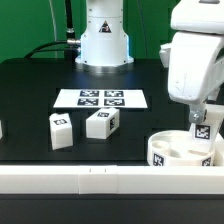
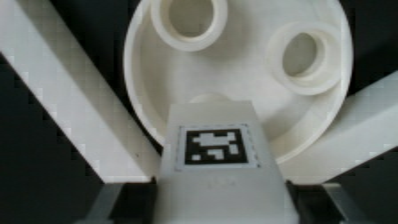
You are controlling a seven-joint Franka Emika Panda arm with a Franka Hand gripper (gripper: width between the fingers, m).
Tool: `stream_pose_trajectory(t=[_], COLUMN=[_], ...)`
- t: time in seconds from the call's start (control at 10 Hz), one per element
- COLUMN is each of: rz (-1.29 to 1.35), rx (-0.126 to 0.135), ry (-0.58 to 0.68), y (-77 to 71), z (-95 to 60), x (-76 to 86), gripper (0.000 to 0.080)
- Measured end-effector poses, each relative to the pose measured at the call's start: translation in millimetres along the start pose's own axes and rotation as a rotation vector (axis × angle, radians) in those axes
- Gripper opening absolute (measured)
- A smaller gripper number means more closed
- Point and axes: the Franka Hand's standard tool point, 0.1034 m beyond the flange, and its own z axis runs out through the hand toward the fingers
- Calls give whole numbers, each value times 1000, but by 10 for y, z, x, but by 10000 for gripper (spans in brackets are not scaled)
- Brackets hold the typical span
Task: Assemble stool
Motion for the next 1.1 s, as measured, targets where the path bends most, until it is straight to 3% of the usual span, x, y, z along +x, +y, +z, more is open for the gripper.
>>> stream_pose_trajectory(t=[0.9,1.1], rz=[690,823], rx=[-14,1], ry=[80,85], y=[26,30], z=[6,7], x=[14,11], gripper=[340,340])
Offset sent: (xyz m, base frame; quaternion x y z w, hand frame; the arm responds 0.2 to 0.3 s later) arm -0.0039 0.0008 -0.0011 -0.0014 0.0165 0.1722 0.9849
